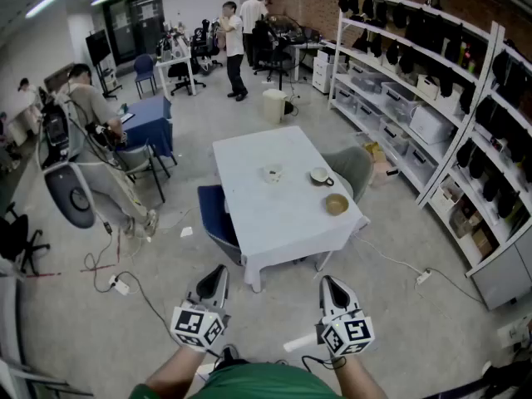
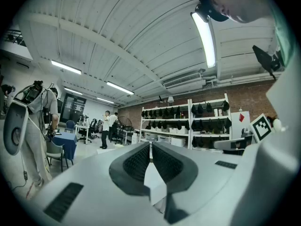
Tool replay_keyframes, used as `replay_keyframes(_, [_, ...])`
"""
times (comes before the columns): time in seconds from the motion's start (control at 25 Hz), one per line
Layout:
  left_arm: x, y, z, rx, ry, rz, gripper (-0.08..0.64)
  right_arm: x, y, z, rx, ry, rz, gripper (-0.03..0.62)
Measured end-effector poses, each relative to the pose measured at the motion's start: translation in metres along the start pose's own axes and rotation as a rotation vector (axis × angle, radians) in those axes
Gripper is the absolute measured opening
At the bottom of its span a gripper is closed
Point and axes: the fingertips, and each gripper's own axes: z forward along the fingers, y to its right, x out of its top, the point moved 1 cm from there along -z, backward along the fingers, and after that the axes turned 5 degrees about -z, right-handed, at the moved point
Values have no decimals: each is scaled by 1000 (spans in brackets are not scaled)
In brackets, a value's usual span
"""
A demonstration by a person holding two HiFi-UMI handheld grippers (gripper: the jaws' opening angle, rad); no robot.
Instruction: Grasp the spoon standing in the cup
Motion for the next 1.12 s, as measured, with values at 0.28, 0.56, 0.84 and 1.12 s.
replay_keyframes(0.28, [35,-67,-8,26,62,5,32,19,-42,37,-1,23,-40,21])
replay_keyframes(0.56, [68,-128,-11,-20,105,12,32,33,-89,73,-47,46,-42,21])
replay_keyframes(0.84, [85,-196,-18,-69,150,-18,32,41,-129,112,-120,55,-75,21])
replay_keyframes(1.12, [95,-257,-12,-90,141,-20,32,51,-145,138,-183,47,-80,21])
